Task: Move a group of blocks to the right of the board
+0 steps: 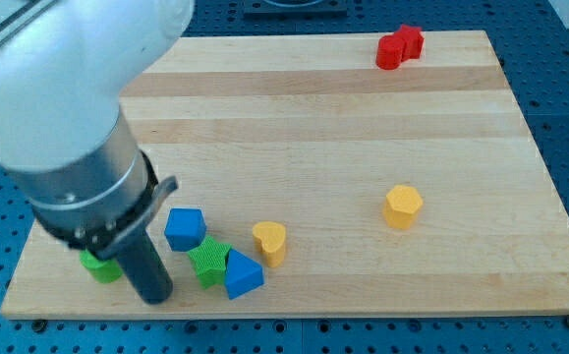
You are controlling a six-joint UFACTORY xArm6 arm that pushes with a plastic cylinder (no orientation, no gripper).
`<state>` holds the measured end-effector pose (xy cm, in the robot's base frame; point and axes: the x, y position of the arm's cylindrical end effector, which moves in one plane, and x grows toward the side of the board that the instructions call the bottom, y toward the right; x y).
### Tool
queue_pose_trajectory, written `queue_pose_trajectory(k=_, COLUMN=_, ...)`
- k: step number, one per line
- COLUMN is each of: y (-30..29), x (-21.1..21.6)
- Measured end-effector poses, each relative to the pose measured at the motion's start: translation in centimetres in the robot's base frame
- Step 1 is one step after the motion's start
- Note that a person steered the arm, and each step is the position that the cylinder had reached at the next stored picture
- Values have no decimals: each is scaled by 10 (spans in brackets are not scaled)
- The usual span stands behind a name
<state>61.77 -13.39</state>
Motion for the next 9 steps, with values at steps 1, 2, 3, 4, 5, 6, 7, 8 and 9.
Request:
queue_pose_trajectory(k=1, y=43, x=-3)
queue_pose_trajectory(k=2, y=66, x=-35)
queue_pose_trajectory(k=3, y=88, x=-40)
queue_pose_trajectory(k=4, y=87, x=-43)
queue_pose_trajectory(k=5, y=93, x=-110)
queue_pose_trajectory(k=6, y=73, x=-150)
queue_pose_trajectory(k=7, y=125, x=-147)
queue_pose_trajectory(k=8, y=146, x=-127)
queue_pose_trajectory(k=9, y=129, x=-85)
